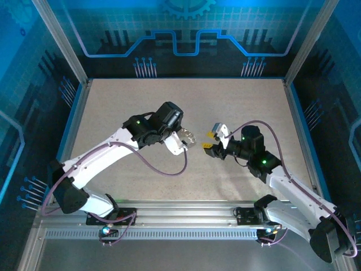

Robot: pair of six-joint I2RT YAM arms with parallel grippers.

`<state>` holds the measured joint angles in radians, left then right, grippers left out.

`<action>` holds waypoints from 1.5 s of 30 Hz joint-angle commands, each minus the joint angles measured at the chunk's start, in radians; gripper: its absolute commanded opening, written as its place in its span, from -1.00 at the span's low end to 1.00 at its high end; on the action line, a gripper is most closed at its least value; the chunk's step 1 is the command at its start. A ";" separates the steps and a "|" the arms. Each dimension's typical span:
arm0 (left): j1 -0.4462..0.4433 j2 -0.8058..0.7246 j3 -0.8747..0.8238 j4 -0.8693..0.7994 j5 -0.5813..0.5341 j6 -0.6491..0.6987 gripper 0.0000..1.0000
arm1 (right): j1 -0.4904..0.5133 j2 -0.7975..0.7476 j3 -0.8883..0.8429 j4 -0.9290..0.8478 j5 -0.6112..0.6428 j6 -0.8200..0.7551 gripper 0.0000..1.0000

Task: Put the keys on the keyring

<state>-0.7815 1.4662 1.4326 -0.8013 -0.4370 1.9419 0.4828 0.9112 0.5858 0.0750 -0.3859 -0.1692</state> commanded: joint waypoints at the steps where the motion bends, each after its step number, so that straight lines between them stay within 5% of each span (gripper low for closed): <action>1: 0.019 0.043 0.059 0.035 -0.147 0.121 -1.00 | -0.013 -0.037 -0.036 0.043 0.072 0.014 0.09; 16: 0.014 0.187 0.226 0.011 -0.152 0.053 -1.00 | -0.019 -0.107 -0.065 0.055 0.135 0.011 0.30; 17: 0.007 0.194 0.233 0.006 -0.138 0.017 -1.00 | -0.020 -0.117 -0.067 0.051 0.156 0.006 0.37; 18: 0.002 0.202 0.250 -0.014 -0.119 -0.029 -1.00 | -0.021 -0.126 -0.069 0.044 0.173 -0.003 0.96; 19: -0.006 0.221 0.287 -0.069 -0.092 -0.099 -1.00 | -0.021 -0.138 -0.067 0.027 0.204 -0.011 0.99; 37: -0.186 0.543 0.694 -0.697 0.032 -0.745 -1.00 | -0.091 -0.317 -0.165 0.024 0.443 0.035 1.00; 45: -0.189 0.603 0.690 -0.695 0.119 -0.801 -1.00 | -0.103 -0.321 -0.178 0.028 0.450 0.050 0.99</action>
<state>-0.9764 2.0525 2.1105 -1.4509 -0.3717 1.1915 0.3958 0.5953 0.4175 0.0837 0.0486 -0.1413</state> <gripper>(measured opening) 0.092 0.997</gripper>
